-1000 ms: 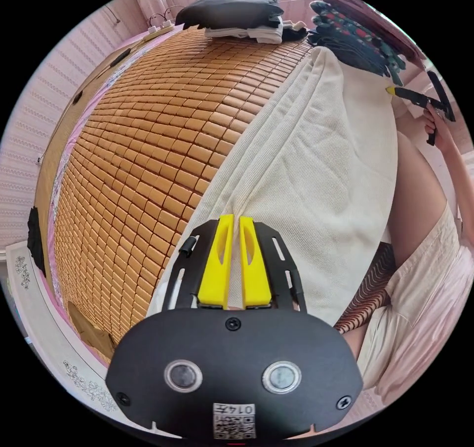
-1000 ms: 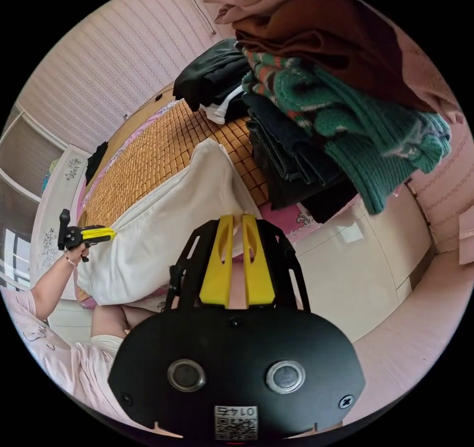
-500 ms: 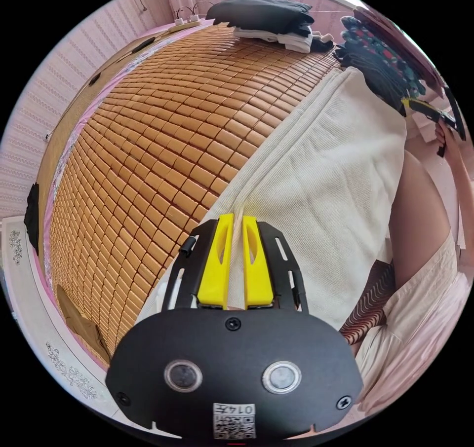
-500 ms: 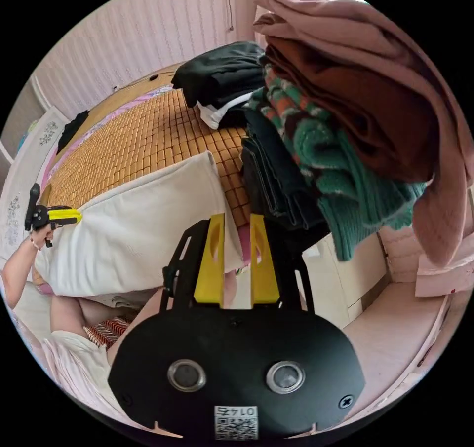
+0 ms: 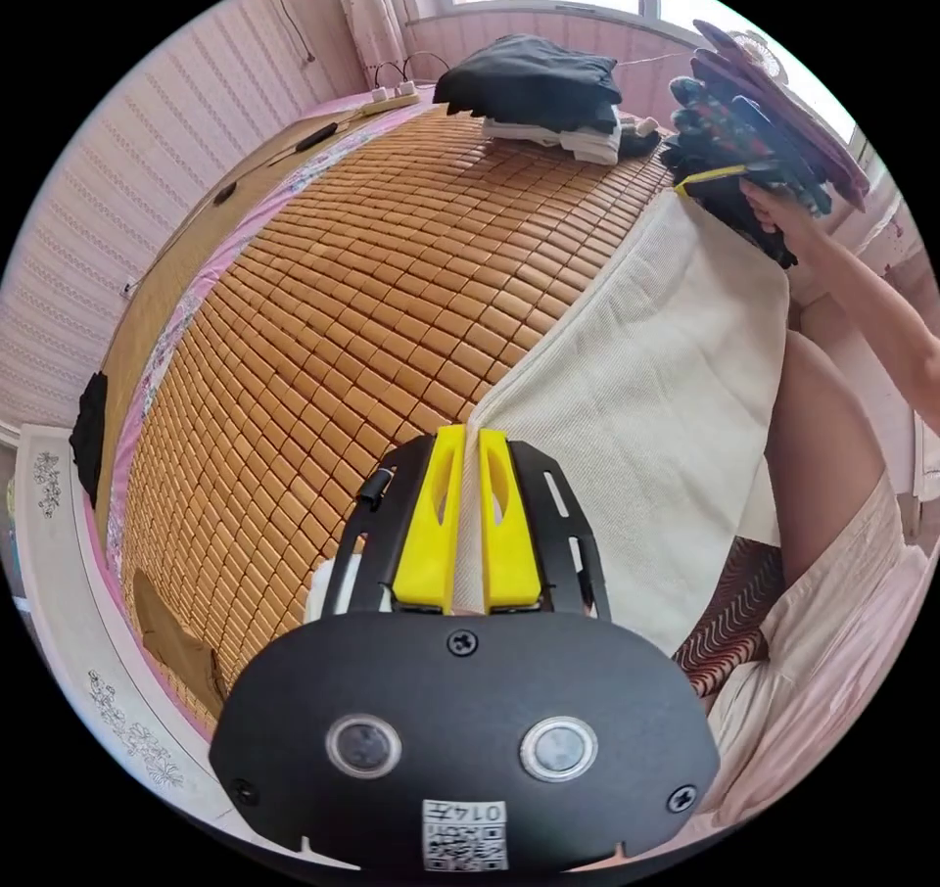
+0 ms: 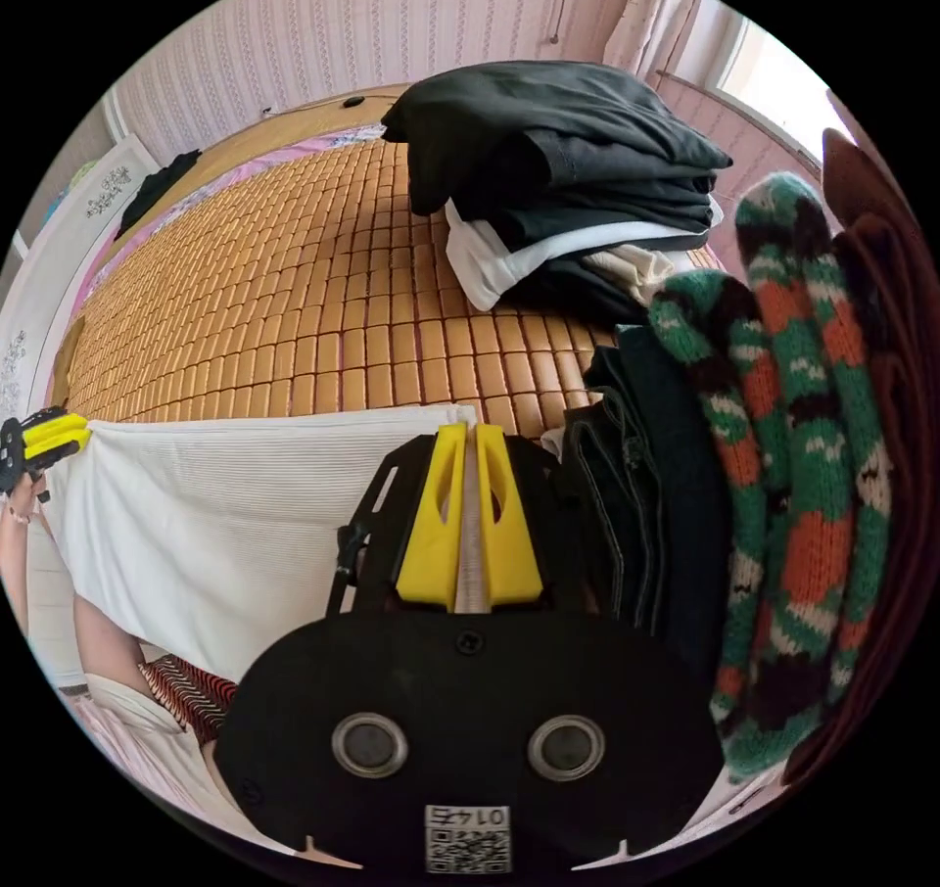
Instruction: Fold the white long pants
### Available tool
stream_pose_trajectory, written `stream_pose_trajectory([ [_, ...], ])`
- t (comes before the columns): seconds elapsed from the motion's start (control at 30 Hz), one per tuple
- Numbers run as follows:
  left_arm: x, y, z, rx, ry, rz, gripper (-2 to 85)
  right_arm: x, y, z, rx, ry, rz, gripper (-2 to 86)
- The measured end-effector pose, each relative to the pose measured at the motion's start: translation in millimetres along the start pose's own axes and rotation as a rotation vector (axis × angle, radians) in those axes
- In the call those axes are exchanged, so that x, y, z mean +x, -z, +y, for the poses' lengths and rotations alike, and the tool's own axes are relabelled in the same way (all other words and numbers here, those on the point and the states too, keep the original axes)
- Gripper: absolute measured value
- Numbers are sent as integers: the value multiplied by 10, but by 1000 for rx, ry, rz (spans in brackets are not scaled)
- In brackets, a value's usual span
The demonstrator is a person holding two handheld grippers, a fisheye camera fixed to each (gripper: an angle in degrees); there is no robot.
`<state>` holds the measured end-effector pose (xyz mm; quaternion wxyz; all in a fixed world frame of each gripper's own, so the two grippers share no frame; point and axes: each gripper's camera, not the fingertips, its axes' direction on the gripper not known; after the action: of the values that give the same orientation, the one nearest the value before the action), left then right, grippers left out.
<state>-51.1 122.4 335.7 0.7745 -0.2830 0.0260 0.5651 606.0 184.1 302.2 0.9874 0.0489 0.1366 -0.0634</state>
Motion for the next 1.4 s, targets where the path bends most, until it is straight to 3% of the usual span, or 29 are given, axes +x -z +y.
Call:
stream_pose_trajectory([
  [0.1,-113,-230,45,-16,56,66,23,-18,298,116,73,-37,-17,63],
  [0.23,-189,-184,216,19,89,75,16,-186,749,579,123,-3,-36,9],
  [0.33,-220,-144,351,46,110,69,14,-420,644,951,-11,36,-125,-5],
  [0.4,-231,-108,433,51,106,54,13,-576,311,1085,-131,24,-57,-7],
  [0.63,-333,131,847,137,227,81,18,-946,140,853,-150,1,-5,-6],
  [0.83,-397,915,2245,307,263,63,32,-1460,771,480,-52,143,30,-9],
  [1.1,-1027,1280,4977,173,829,-97,39,-3868,944,-522,84,664,-206,-2],
  [1.27,-1282,1362,5662,233,1099,-103,49,-5123,734,-1013,40,781,-229,74],
  [1.4,-1370,1216,5540,285,1064,-26,35,-5751,250,-1328,-101,857,-70,68],
])
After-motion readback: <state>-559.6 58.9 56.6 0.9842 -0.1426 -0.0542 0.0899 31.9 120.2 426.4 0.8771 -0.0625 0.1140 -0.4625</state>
